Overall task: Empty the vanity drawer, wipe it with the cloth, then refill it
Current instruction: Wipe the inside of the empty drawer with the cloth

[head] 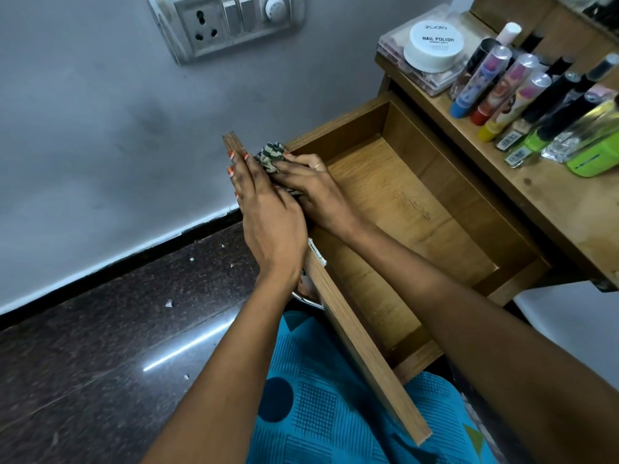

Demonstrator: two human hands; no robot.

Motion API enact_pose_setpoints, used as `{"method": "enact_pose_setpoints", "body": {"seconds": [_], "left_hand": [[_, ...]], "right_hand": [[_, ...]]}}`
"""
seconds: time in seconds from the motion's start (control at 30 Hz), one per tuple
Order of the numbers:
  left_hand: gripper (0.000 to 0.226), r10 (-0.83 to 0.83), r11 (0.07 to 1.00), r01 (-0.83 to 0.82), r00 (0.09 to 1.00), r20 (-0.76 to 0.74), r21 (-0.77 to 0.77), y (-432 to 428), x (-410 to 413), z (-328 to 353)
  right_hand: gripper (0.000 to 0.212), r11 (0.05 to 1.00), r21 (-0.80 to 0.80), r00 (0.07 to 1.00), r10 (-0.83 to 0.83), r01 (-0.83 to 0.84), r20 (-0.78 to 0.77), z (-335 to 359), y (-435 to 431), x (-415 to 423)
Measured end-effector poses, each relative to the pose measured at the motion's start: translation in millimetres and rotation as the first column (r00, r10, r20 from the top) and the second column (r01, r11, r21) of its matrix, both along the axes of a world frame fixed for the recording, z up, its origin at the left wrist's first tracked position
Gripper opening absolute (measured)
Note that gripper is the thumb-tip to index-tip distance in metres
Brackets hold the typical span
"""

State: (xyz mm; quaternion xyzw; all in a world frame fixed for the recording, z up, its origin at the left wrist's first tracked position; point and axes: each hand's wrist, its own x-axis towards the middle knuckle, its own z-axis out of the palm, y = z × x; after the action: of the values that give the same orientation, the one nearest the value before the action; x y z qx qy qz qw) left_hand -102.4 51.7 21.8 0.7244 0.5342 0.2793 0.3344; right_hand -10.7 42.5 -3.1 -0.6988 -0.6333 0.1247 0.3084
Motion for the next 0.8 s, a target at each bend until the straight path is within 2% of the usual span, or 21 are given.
{"method": "enact_pose_setpoints", "body": {"seconds": [0.13, 0.33, 0.47, 0.57, 0.73, 0.8], "left_hand": [[0.055, -0.003, 1.000, 0.003, 1.000, -0.010, 0.002, 0.6, -0.1, 0.4], [0.056, -0.004, 1.000, 0.004, 1.000, -0.019, -0.007, 0.1, 0.2, 2.3], [0.055, -0.005, 1.000, 0.005, 1.000, -0.020, -0.011, 0.8, 0.6, 2.6], [0.055, -0.003, 1.000, 0.002, 1.000, -0.030, -0.003, 1.1, 0.8, 2.0], [0.055, 0.001, 1.000, -0.001, 0.999, -0.043, 0.001, 1.2, 0.9, 1.7], [0.055, -0.003, 1.000, 0.003, 0.999, -0.042, 0.003, 1.3, 1.0, 2.0]], "right_hand": [[0.040, 1.000, 0.000, 1.000, -0.010, 0.010, -0.023, -4.1, -9.3, -0.9], [0.052, 0.993, -0.122, 0.998, -0.015, 0.008, -0.058, -1.1, -14.4, 5.3], [0.058, 0.972, -0.221, 0.997, 0.082, -0.080, 0.001, 5.4, -7.5, 10.4], [0.058, 0.951, -0.289, 0.993, 0.114, -0.114, -0.016, 6.3, -6.4, 10.8], [0.049, 0.960, -0.257, 0.992, 0.092, -0.112, -0.087, 13.4, -9.9, 8.2], [0.055, 0.962, -0.256, 0.995, 0.076, -0.092, -0.070, 16.0, -17.0, 5.6]]}}
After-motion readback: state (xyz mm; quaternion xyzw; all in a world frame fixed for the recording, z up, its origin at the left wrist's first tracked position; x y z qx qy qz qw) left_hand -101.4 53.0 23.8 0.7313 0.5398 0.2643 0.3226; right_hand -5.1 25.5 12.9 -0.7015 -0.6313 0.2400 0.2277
